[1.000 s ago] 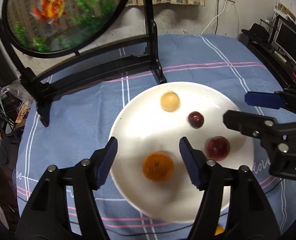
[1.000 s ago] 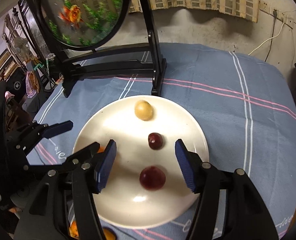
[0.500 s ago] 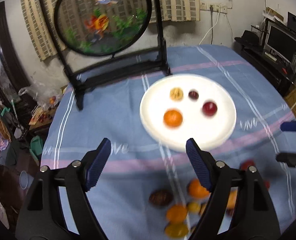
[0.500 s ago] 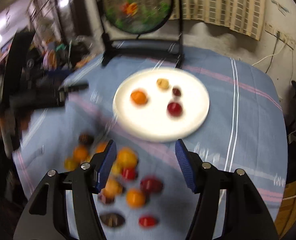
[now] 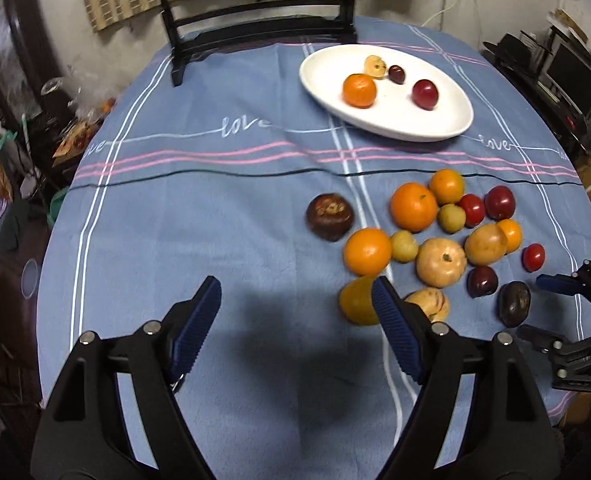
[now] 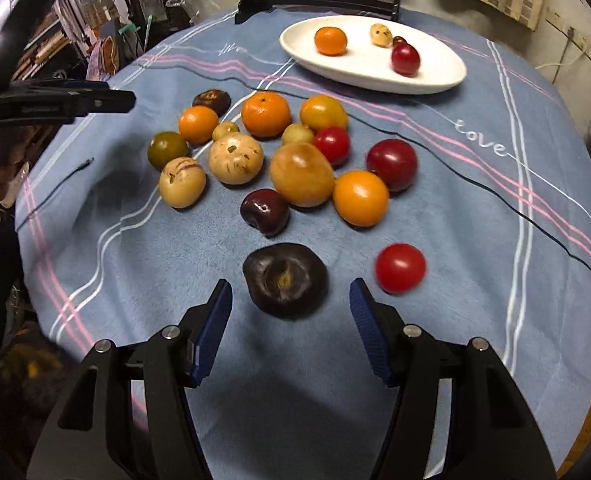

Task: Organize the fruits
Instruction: 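Return both tools to the fruit cluster, then grasp a dark green fruit with the left tool while the right grasps a dark brown fruit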

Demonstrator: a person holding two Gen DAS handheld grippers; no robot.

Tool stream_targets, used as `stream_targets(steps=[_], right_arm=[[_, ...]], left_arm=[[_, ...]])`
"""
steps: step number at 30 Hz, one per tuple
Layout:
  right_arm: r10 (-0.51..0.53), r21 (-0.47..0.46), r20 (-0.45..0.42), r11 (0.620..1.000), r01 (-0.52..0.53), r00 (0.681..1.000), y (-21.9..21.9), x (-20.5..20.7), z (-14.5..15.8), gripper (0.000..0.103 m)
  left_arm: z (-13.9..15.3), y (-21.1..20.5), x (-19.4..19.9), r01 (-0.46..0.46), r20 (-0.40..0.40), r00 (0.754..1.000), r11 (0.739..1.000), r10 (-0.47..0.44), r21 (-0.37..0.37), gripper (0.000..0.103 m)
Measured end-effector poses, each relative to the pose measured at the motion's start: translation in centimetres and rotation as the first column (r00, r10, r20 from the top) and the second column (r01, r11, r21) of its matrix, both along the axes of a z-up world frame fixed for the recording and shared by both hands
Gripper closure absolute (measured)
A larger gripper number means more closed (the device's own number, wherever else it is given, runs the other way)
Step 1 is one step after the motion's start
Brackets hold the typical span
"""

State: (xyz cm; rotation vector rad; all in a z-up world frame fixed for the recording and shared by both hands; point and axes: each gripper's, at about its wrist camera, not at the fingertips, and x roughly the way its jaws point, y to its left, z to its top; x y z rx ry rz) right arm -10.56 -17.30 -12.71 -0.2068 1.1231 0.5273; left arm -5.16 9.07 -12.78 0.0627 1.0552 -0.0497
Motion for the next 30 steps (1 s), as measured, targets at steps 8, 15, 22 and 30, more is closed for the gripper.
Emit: stream_targets(steps=[8, 15, 22, 30], right_arm=[[0.013, -0.033, -0.042, 0.999, -0.015, 0.999, 1.4, 1.0, -1.7, 0.055], [-0.031, 0.028, -0.074, 0.999, 0.034, 0.997, -0.5, 0.8, -0.5, 0.055], [-0.036, 0.044, -0.087, 0.998, 0.04, 0.996, -0.9, 0.7, -0.4, 0.055], [-0.042, 0.052, -0.099, 0.998, 0.048, 0.994, -1.1, 1.1, -0.6, 0.055]], left_arm=[[-0.5, 0.4, -0.1, -0.009, -0.021, 1.0, 0.999, 0.008, -0.036, 0.024], [-2.5, -1.7, 1.3, 0.001, -0.085, 0.996, 0.992, -0.012, -0.127, 0.024], [-4.9, -2.7, 3.3, -0.062, -0.167, 0.985, 0.982, 0.032, -0.177, 0.024], [-5.8, -4.7, 3.3, -0.007, -0.2, 0.98, 0.991, -0.02, -0.136, 0.06]])
